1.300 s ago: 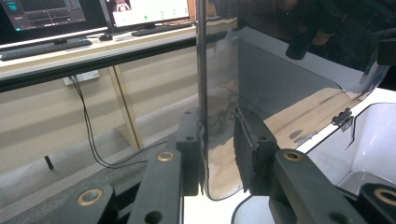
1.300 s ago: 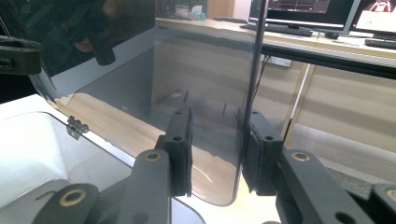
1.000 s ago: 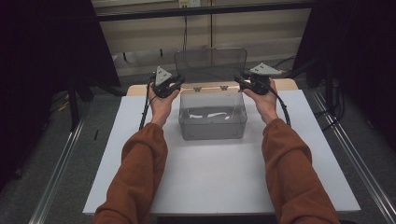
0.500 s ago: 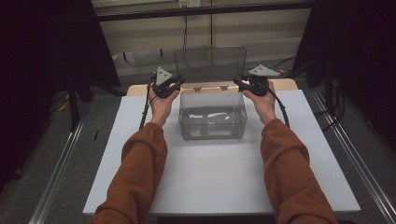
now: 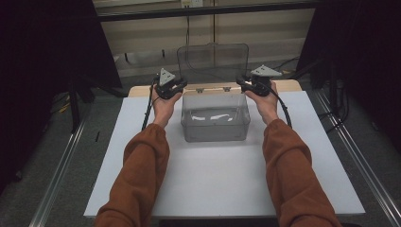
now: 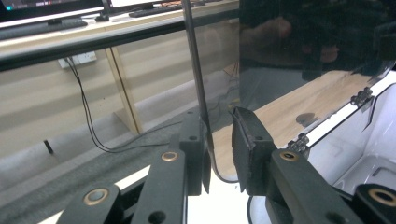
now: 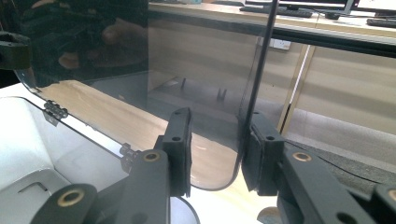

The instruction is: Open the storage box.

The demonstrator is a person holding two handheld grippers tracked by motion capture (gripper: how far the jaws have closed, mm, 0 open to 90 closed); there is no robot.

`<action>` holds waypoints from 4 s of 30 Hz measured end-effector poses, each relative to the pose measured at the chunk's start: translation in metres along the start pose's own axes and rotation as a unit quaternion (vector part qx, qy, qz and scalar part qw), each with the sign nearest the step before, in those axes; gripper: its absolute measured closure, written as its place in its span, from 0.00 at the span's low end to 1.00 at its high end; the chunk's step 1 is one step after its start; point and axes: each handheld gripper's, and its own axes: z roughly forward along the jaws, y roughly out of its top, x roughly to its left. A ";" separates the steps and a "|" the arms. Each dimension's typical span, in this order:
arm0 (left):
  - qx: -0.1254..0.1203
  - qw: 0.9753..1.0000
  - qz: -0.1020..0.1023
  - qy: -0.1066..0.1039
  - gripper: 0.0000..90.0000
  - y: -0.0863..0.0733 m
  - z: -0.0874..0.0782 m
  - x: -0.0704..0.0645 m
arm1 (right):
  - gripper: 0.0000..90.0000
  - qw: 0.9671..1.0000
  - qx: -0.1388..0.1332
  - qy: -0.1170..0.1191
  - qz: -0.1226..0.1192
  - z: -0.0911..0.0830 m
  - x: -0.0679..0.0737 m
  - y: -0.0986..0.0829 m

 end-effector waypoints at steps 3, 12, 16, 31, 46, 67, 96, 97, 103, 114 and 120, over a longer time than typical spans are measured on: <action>0.005 1.000 0.001 0.000 0.83 0.001 0.000 0.000 | 0.73 1.000 -0.001 0.001 0.003 0.001 -0.001 0.000; 0.012 1.000 0.002 0.000 0.82 0.000 0.002 0.001 | 0.72 1.000 0.010 -0.001 0.003 0.002 -0.002 -0.002; 0.025 1.000 -0.006 0.003 0.82 -0.004 0.004 0.003 | 0.71 1.000 0.012 -0.001 0.008 0.002 -0.004 -0.004; 0.040 0.997 -0.062 -0.009 0.79 -0.004 0.011 0.009 | 0.74 0.999 0.030 0.012 0.036 0.011 -0.015 -0.006; 0.062 0.993 -0.100 -0.018 0.78 0.005 0.016 0.011 | 0.77 0.998 0.037 0.017 0.048 0.010 -0.017 -0.002; 0.114 0.983 -0.140 -0.027 0.75 0.013 0.023 0.017 | 0.76 0.993 0.094 0.009 0.073 0.015 -0.017 0.011; 0.142 0.976 -0.164 -0.036 0.63 0.011 0.032 0.018 | 0.69 0.986 0.122 -0.005 0.117 0.025 -0.016 0.012; 0.142 0.976 -0.164 -0.036 0.62 0.011 0.032 0.018 | 0.69 0.985 0.122 -0.005 0.118 0.025 -0.016 0.011; 0.143 0.975 -0.166 -0.035 0.59 0.010 0.034 0.016 | 0.66 0.985 0.123 -0.010 0.120 0.026 -0.013 0.010; 0.146 0.976 -0.161 -0.029 0.54 0.009 0.035 0.014 | 0.57 0.985 0.124 -0.013 0.123 0.030 -0.009 0.007; 0.147 0.977 -0.154 -0.026 0.53 0.009 0.035 0.013 | 0.55 0.984 0.124 -0.013 0.124 0.031 -0.009 0.007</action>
